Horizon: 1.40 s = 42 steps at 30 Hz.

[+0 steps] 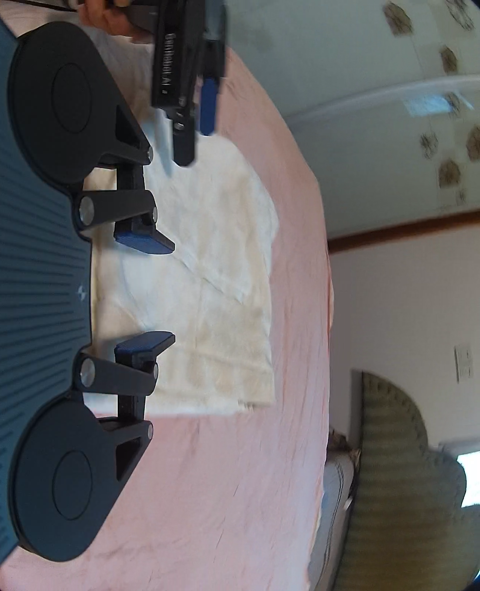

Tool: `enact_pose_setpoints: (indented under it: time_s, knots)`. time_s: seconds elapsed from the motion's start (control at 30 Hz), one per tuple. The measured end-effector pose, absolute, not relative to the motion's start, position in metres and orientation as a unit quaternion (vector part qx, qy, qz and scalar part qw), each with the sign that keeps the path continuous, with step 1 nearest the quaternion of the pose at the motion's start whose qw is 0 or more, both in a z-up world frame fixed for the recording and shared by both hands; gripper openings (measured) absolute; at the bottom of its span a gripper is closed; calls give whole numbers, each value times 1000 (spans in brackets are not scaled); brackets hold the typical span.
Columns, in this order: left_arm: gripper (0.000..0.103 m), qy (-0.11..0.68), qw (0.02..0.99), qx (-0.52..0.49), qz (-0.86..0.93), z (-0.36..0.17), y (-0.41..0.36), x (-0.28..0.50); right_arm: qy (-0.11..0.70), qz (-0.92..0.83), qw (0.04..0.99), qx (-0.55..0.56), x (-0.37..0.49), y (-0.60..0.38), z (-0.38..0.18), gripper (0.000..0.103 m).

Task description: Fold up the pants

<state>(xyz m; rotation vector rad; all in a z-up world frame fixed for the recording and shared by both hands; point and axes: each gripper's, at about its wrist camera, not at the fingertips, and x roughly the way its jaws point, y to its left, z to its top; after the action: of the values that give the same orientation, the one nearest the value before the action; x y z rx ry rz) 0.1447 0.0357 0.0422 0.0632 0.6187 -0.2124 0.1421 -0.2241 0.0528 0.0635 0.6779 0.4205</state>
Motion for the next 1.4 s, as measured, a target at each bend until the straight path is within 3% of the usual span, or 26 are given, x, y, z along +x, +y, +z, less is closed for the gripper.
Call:
enact_pose_setpoints:
  time_s: [0.1, 0.2, 0.33, 0.43, 0.8, 1.2, 1.4]
  knots:
    - [93, 337, 936, 55, -79, 27, 32, 143, 348, 187, 919, 0, 144, -216, 36, 46]
    - [95, 328, 941, 21, -82, 33, 40, 130, 344, 162, 924, 44, 135, -222, 45, 47]
    - [95, 325, 943, -3, -73, 38, 43, 110, 320, 156, 933, 54, 109, -220, 61, 75]
    - [95, 338, 938, -9, -70, 36, 38, 96, 315, 159, 934, 60, 89, -215, 64, 79]
    - [96, 357, 932, 1, -64, 22, 34, 60, 330, 159, 927, 83, 42, -204, 60, 89]
    - [96, 364, 930, -3, -54, 19, 38, 41, 344, 161, 922, 77, 14, -194, 55, 90]
    - [96, 371, 928, -6, -43, 13, 39, 37, 353, 148, 921, 72, 6, -188, 54, 99]
